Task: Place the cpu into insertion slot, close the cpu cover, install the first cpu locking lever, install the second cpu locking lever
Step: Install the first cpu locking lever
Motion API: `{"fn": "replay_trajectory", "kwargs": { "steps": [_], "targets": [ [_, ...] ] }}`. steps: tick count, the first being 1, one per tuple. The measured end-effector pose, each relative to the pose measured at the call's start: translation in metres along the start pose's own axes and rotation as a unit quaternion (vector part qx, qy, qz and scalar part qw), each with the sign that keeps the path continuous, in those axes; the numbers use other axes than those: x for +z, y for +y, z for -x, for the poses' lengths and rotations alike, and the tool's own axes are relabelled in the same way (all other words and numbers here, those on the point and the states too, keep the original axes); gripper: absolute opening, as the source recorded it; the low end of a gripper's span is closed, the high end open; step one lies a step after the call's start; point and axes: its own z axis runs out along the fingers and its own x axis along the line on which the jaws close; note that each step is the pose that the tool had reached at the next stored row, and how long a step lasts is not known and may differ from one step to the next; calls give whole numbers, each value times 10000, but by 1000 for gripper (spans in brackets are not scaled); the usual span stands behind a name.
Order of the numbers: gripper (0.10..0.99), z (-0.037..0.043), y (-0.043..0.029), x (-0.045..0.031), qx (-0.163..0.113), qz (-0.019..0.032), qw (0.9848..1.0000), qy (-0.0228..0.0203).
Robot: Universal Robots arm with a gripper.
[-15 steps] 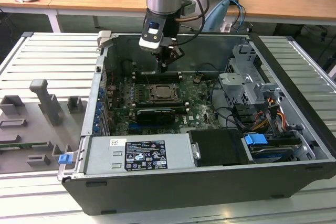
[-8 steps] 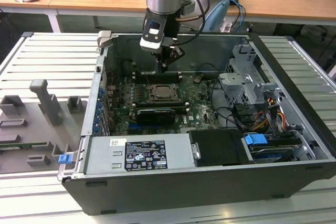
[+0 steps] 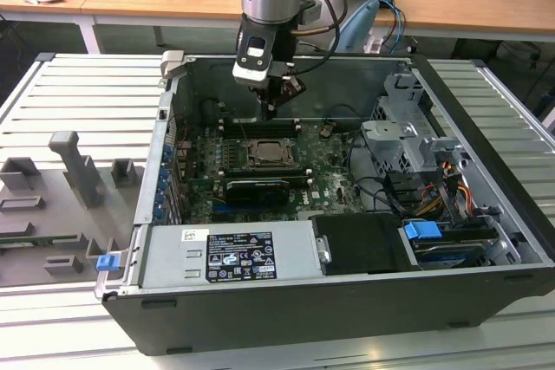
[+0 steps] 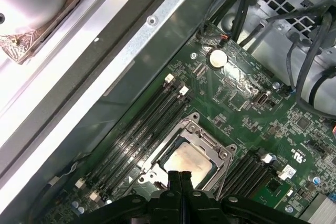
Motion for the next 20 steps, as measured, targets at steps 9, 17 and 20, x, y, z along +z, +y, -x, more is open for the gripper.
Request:
{"fn": "replay_trajectory", "kwargs": {
  "steps": [9,17,20],
  "targets": [
    [106,0,0,0,-163,0,9999,9],
    [106,0,0,0,-304,-1,9995,17],
    [106,0,0,0,-337,0,9994,19]
  ]
}}
